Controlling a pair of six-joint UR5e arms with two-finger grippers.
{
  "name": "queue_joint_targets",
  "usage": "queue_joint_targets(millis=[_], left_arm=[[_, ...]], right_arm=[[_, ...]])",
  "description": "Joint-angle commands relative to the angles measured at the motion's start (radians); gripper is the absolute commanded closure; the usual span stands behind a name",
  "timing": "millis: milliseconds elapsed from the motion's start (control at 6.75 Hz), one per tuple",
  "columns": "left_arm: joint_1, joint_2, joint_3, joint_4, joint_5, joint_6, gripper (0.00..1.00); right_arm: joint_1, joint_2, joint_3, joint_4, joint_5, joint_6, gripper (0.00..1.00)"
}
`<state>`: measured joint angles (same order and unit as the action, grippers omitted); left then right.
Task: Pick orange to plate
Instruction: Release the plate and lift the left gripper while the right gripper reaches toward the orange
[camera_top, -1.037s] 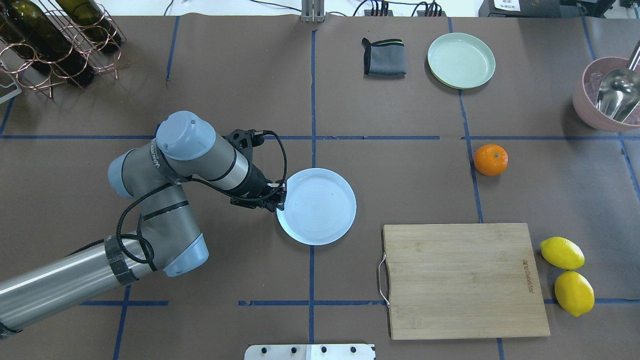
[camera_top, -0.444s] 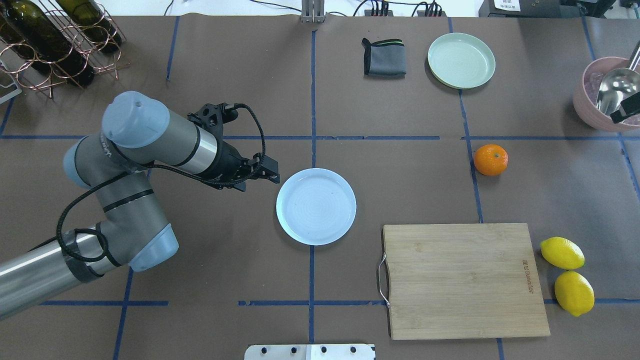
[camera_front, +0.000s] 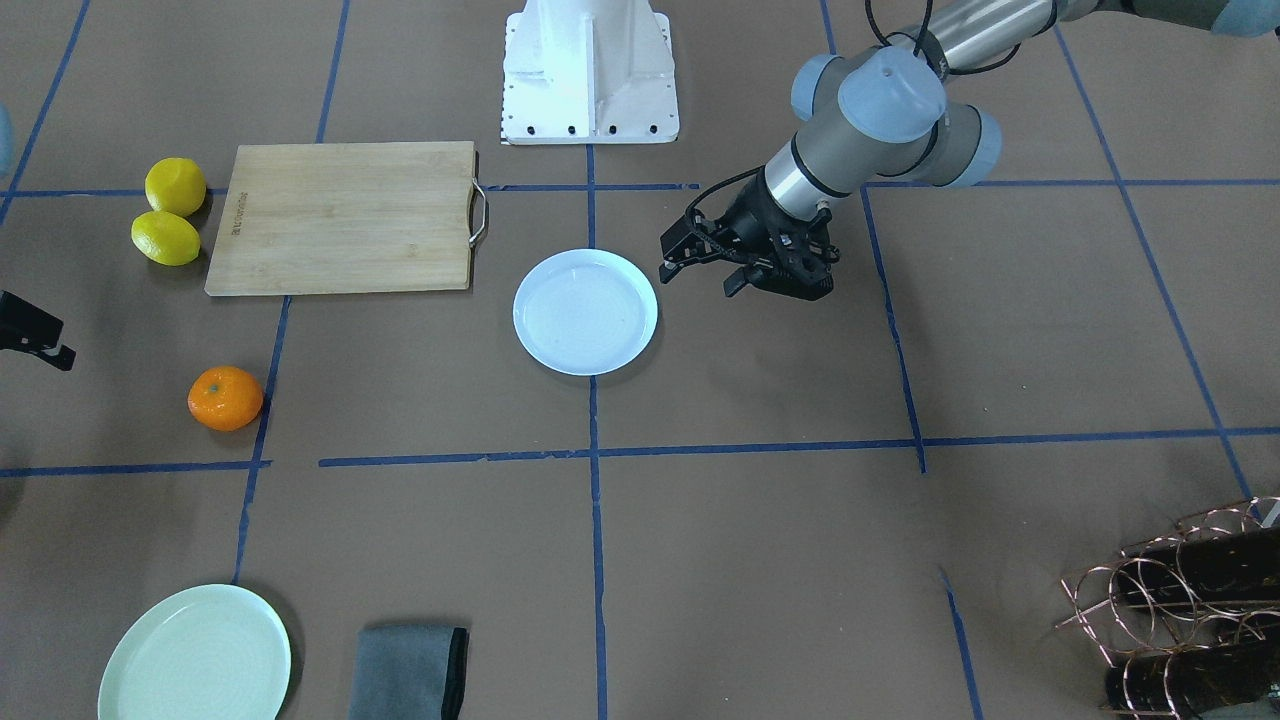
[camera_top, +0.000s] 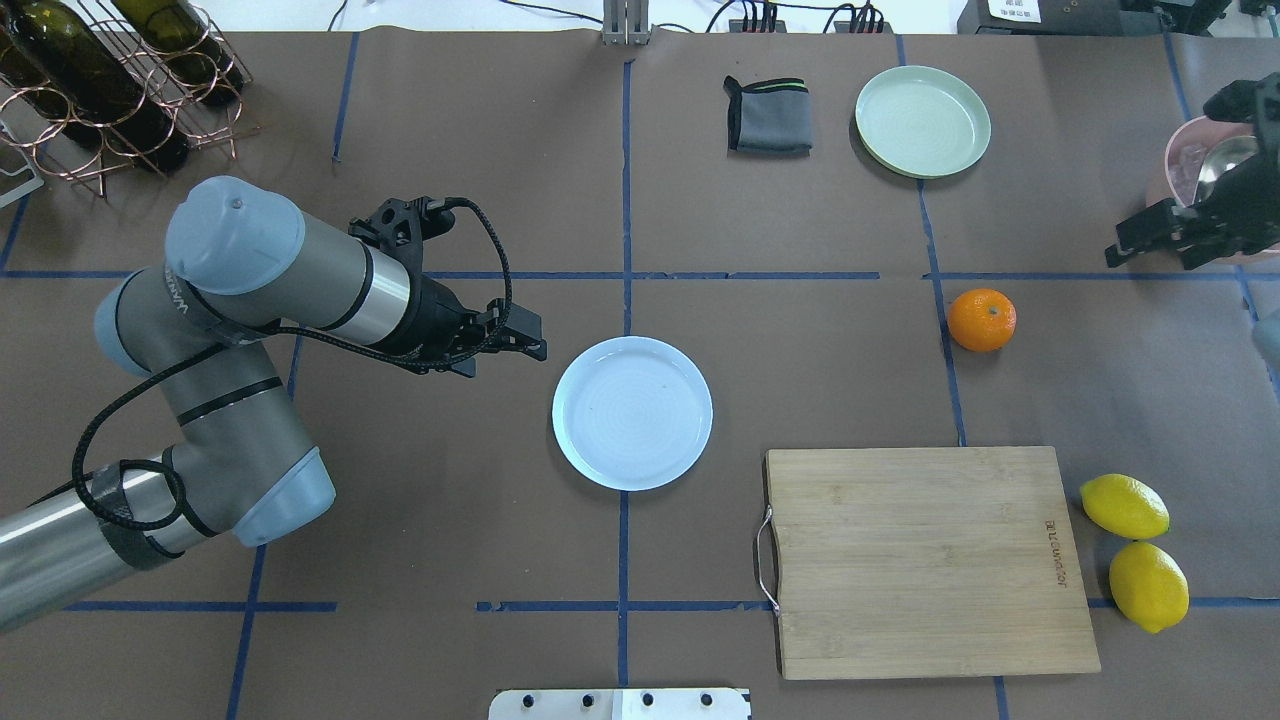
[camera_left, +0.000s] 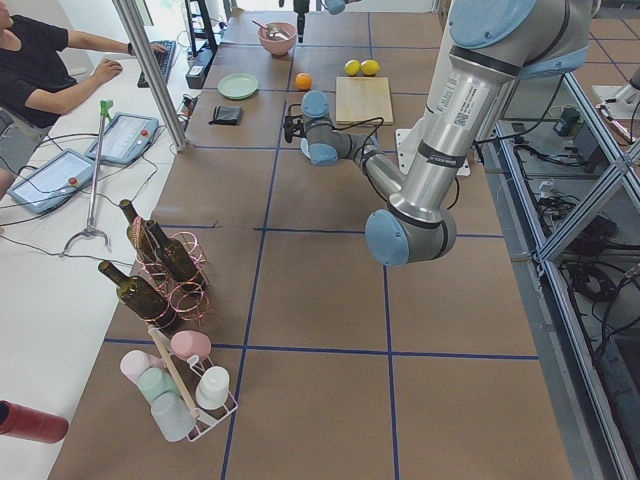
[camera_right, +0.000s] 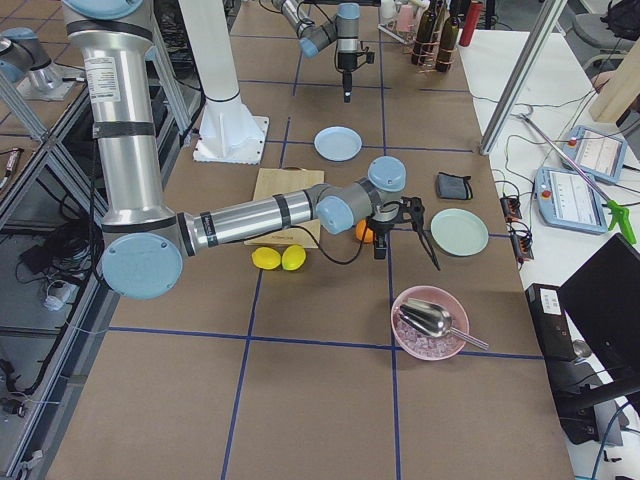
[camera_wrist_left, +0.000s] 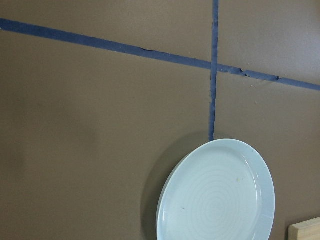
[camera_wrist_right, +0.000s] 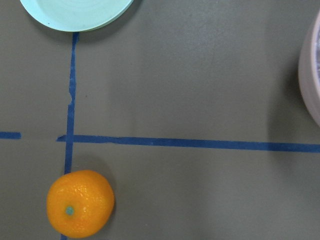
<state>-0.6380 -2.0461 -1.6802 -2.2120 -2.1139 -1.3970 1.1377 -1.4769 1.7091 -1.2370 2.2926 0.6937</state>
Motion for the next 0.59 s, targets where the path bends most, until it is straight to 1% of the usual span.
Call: queue_joint_targets(millis=[0,148,296,444], left_arm=[[0.001,0.001,-0.001,0.000,0.000,0.000,0.04],[0.003,0.000,-0.001,0.000,0.002,-0.013,0.04],[0.003,0.001,-0.001,0.000,0.002,-0.014,0.02],[0.003,0.001,-0.001,0.000,0.002,-0.014,0.02]], right_arm=[[-0.190,0.019,0.000,0.161,-0.149,0.296,0.00],[-0.238,0.042,-0.003,0.157,-0.195,0.334,0.00],[-0.246,0.046,-0.015,0.154,-0.205,0.333,0.00],[-0.275,0.058,-0.026,0.151,-0.241,0.332,0.00]])
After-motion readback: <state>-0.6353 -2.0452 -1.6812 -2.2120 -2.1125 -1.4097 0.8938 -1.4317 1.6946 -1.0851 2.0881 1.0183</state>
